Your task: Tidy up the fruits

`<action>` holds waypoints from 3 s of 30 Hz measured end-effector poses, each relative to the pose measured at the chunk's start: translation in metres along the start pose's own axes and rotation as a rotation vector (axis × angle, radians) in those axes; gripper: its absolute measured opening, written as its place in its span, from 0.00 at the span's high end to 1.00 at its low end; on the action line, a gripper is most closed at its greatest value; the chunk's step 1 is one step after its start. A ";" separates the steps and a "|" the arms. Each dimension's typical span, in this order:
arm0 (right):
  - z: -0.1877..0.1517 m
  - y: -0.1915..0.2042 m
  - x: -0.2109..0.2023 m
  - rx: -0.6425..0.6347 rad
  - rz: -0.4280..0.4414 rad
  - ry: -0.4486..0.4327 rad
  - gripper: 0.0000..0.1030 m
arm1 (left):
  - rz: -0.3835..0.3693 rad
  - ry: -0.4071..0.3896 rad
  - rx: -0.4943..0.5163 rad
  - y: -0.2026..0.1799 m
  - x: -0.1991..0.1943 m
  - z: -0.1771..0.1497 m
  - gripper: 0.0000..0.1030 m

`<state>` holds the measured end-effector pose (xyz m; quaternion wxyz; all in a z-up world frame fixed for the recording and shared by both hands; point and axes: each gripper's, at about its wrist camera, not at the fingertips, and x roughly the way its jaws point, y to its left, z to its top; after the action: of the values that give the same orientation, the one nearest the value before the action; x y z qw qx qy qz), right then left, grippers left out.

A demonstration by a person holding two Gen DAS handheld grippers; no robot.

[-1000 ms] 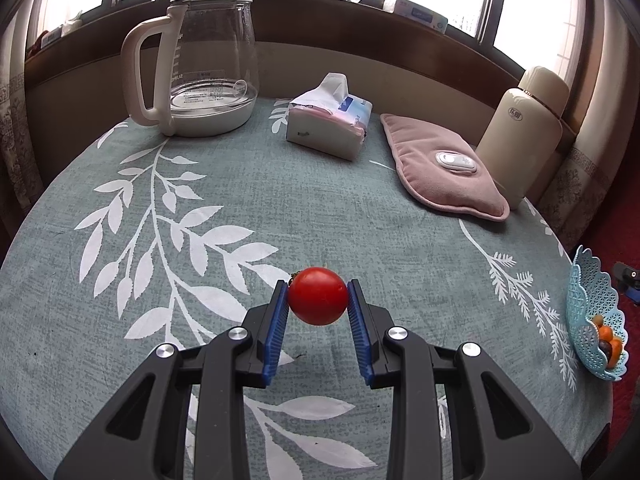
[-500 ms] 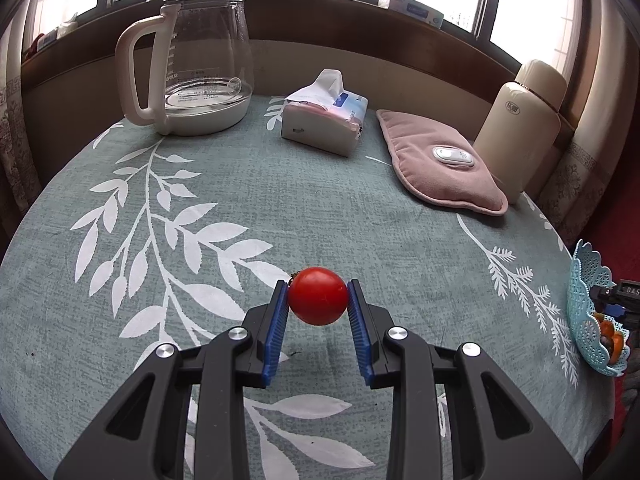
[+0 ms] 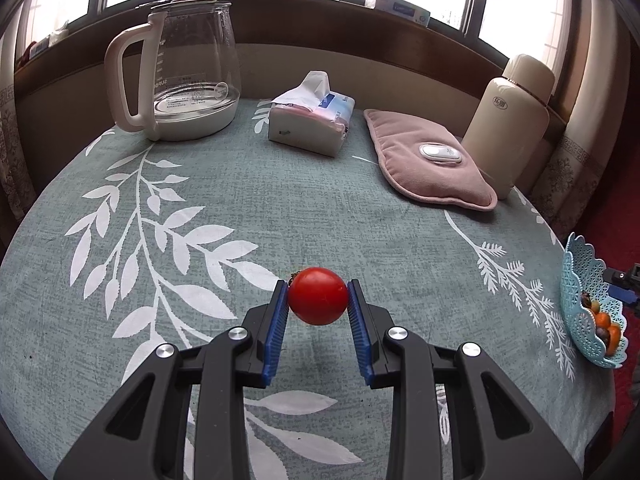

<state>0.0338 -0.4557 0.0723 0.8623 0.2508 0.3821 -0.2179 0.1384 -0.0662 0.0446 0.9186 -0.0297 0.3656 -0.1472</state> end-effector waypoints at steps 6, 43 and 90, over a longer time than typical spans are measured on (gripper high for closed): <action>-0.008 -0.014 -0.031 0.010 -0.010 -0.080 0.57 | -0.035 -0.029 0.058 -0.019 -0.013 0.000 0.71; -0.024 -0.093 -0.102 0.092 0.094 -0.253 0.37 | -0.431 0.145 0.377 -0.280 0.013 0.006 0.71; -0.039 -0.104 -0.123 -0.016 0.094 -0.330 0.03 | -0.168 -0.131 0.327 -0.240 -0.057 -0.015 0.09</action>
<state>-0.1220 -0.4903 0.1163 0.9246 0.2222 0.2247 -0.2125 0.0295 -0.2784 0.1107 0.9174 0.0798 0.2727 -0.2787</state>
